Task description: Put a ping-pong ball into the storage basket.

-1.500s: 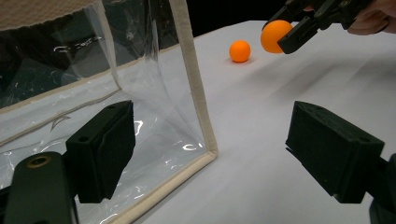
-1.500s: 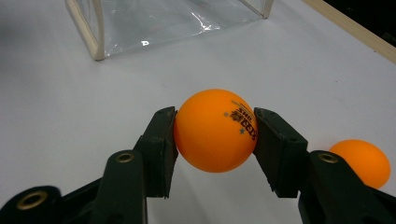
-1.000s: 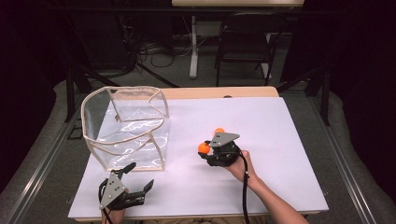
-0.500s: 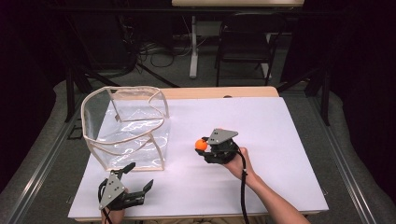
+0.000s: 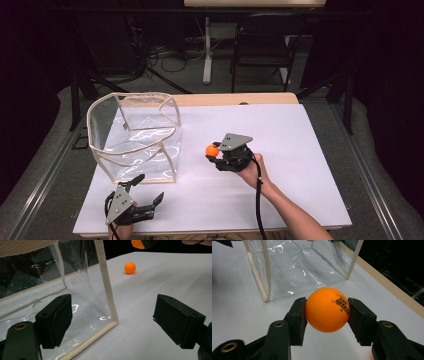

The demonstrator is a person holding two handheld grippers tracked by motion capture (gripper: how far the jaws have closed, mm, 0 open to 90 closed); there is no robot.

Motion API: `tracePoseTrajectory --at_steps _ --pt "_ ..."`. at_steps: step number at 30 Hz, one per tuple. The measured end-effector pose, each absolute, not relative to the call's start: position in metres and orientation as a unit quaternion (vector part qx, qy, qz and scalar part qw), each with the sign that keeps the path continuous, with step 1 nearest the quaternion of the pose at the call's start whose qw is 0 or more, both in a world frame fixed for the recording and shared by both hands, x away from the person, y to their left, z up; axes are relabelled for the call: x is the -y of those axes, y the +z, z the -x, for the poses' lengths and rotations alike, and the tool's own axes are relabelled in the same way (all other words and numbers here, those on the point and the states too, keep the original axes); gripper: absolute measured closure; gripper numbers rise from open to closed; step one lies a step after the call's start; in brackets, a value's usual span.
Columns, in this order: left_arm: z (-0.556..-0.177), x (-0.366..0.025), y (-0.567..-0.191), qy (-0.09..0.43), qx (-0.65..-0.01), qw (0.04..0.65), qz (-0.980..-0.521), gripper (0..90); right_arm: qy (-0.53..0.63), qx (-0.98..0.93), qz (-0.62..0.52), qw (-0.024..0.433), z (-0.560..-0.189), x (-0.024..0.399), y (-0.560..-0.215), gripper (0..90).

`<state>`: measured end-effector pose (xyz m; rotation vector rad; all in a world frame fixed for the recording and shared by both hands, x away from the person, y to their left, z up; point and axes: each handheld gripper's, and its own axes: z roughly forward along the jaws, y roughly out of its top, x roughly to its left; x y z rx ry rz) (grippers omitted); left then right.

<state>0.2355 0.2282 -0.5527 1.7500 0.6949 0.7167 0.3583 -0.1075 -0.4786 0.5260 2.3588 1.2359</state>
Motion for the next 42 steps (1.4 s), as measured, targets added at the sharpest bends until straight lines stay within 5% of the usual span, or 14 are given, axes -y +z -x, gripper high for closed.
tracePoseTrajectory --at_steps 42 --pt "-0.236 -0.228 -0.553 0.300 -0.292 0.535 -0.734 15.6 0.431 -0.860 -0.172 0.211 -0.382 0.084 -0.439 51.2"
